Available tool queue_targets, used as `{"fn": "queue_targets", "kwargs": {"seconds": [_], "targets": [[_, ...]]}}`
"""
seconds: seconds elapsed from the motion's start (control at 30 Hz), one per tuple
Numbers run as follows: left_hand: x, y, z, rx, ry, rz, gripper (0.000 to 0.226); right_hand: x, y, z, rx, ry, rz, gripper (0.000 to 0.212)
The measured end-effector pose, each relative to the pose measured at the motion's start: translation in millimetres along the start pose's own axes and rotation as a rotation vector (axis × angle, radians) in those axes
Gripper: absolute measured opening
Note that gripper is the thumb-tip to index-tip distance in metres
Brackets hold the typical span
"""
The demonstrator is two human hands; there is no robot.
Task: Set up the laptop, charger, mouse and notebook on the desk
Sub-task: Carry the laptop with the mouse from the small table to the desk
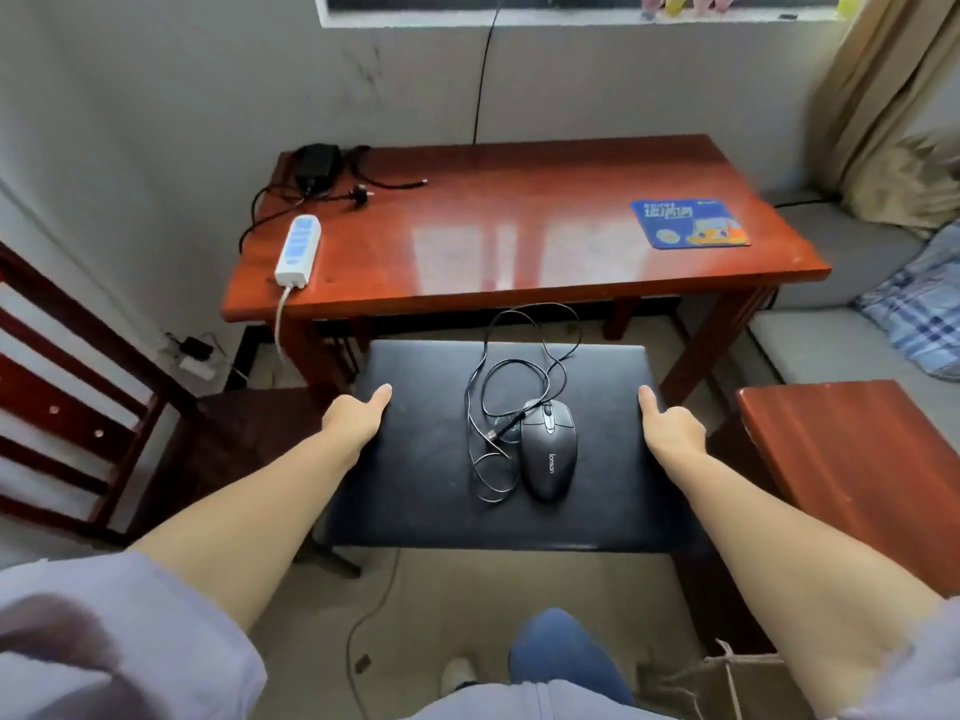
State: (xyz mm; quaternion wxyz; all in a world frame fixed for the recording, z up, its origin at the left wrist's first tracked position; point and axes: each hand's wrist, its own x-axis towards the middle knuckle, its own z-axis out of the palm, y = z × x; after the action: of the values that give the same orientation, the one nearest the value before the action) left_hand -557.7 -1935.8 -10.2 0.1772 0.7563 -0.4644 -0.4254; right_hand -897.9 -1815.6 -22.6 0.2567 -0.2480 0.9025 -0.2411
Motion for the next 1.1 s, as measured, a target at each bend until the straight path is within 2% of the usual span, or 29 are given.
{"fn": "queue_targets", "kwargs": {"seconds": [0.27, 0.5, 0.8, 0.97, 1.1], "targets": [[117, 122, 57, -0.005, -0.009, 0.012, 0.069, 157, -92, -3, -0.03, 0.011, -0.046, 0.074], [210, 219, 97, -0.038, 0.033, -0.079, 0.067, 301, -188, -2, -0.106, -0.031, -0.089, 0.075], [348, 294, 117, 0.058, 0.025, -0.125, 0.066, 424, -280, 46, -0.148, -0.067, -0.056, 0.073], [413, 323, 120, 0.183, -0.007, -0.11, 0.054, 470, -314, 71, -0.159, -0.086, 0.001, 0.069], [446, 345, 127, 0.278, -0.026, -0.099, 0.06, 500, -331, 82, -0.193, -0.09, 0.019, 0.069]]}}
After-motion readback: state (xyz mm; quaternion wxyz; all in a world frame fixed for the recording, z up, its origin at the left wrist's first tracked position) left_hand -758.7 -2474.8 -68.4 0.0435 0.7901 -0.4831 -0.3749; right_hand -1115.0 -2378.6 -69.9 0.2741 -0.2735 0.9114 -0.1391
